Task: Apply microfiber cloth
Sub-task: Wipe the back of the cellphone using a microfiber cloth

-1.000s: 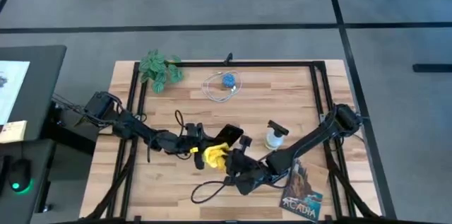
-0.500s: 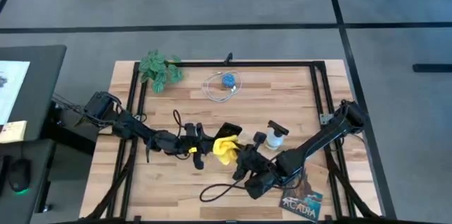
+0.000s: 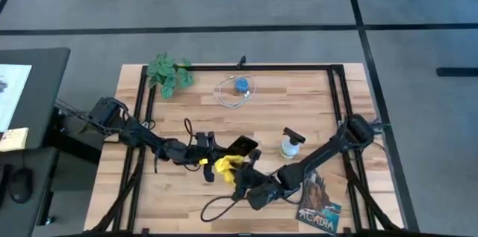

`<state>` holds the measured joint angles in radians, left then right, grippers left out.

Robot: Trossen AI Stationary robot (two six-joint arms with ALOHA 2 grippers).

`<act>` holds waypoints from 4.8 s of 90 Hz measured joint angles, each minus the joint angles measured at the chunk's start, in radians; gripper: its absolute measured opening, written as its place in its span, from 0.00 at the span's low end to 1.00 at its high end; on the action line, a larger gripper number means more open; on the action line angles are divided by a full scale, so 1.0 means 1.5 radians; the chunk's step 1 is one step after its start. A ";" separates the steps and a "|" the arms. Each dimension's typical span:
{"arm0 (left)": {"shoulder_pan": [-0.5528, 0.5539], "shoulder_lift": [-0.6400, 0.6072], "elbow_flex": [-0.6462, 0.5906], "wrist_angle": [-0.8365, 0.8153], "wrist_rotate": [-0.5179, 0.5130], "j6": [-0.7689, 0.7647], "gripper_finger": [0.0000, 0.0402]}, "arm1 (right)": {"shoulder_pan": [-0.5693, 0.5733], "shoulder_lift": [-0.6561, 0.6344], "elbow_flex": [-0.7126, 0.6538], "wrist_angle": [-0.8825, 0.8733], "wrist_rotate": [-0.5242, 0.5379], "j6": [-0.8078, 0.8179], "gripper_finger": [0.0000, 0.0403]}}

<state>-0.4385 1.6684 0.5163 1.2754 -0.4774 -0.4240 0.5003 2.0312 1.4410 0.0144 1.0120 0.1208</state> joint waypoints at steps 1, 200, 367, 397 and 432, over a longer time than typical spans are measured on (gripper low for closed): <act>0.000 0.000 0.000 0.000 0.000 0.000 0.01 | 0.000 0.000 0.000 -0.004 0.000 0.004 0.00; -0.044 -0.153 -0.053 -0.151 -0.069 0.121 0.01 | 0.048 0.017 0.024 -0.320 -0.244 0.375 0.20; -0.102 -0.152 -0.017 -0.263 0.039 0.199 0.34 | -0.045 -0.175 -0.156 0.146 -0.387 0.171 0.03; -0.071 -0.151 0.044 -0.392 0.055 0.204 0.37 | -0.054 -0.175 -0.156 0.112 -0.398 0.177 0.03; -0.053 -0.152 0.044 -0.404 0.078 0.184 0.04 | -0.054 -0.171 -0.156 0.110 -0.399 0.173 0.06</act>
<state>-0.5179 1.4410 0.5827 0.6694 -0.3602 -0.1487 0.4197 1.7744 1.2068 0.1790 0.4142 0.3807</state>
